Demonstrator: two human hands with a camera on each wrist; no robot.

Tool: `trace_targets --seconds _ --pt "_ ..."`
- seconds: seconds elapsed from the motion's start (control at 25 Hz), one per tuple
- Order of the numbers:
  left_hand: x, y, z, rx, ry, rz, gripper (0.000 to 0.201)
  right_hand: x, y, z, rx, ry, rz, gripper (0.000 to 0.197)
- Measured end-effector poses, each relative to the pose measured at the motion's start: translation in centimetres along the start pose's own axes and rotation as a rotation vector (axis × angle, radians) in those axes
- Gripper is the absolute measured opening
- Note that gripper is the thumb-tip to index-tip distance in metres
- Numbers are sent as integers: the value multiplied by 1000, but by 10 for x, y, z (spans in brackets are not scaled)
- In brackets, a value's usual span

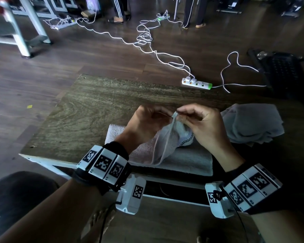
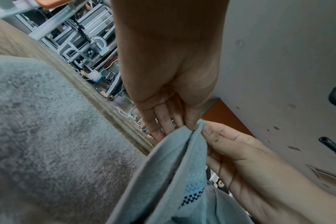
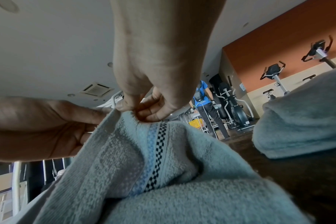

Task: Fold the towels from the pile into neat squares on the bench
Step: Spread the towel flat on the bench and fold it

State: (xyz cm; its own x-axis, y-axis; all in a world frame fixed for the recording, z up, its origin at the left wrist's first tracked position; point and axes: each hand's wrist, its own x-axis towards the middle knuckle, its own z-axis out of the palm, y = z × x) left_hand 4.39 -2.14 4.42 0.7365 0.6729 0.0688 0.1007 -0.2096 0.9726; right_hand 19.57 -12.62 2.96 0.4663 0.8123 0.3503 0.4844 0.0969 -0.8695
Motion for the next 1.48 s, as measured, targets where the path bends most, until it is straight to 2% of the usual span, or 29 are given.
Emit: trace_targets --seconds 0.2,0.36,0.48,0.56,0.72,0.8,0.88,0.96,1.04,1.16,1.28,1.48 --pt "1 2 3 21 -41 31 13 0 0 -5 -40 -72 -18 16" --pt "3 2 9 14 -2 52 15 -2 -1 -6 -129 -62 -11 9" --pt "2 -1 12 244 -14 170 15 -1 -2 -7 -145 -32 -17 9" --pt "-2 -5 12 410 -32 200 17 -2 -2 -7 -163 -17 -30 9" --pt "-5 -16 7 548 -85 64 21 1 -4 -14 -219 70 -50 5" --pt "-2 -16 0 626 -110 -10 24 7 -1 -26 -217 169 -4 9" --pt "-3 -13 -11 687 -138 -60 20 10 3 -38 -203 257 51 11" --pt "-4 -13 -28 739 -163 -85 27 8 6 -44 -230 318 90 9" --pt "-6 -17 -47 760 -148 -120 34 3 11 -46 -271 353 132 8" --pt "-11 -21 -73 803 -99 -148 30 1 18 -50 -314 396 216 13" --pt "-23 -20 -93 789 -20 -108 20 -1 21 -52 -339 411 293 15" --pt "-41 -21 -110 765 65 42 17 -4 18 -45 -382 394 373 17"
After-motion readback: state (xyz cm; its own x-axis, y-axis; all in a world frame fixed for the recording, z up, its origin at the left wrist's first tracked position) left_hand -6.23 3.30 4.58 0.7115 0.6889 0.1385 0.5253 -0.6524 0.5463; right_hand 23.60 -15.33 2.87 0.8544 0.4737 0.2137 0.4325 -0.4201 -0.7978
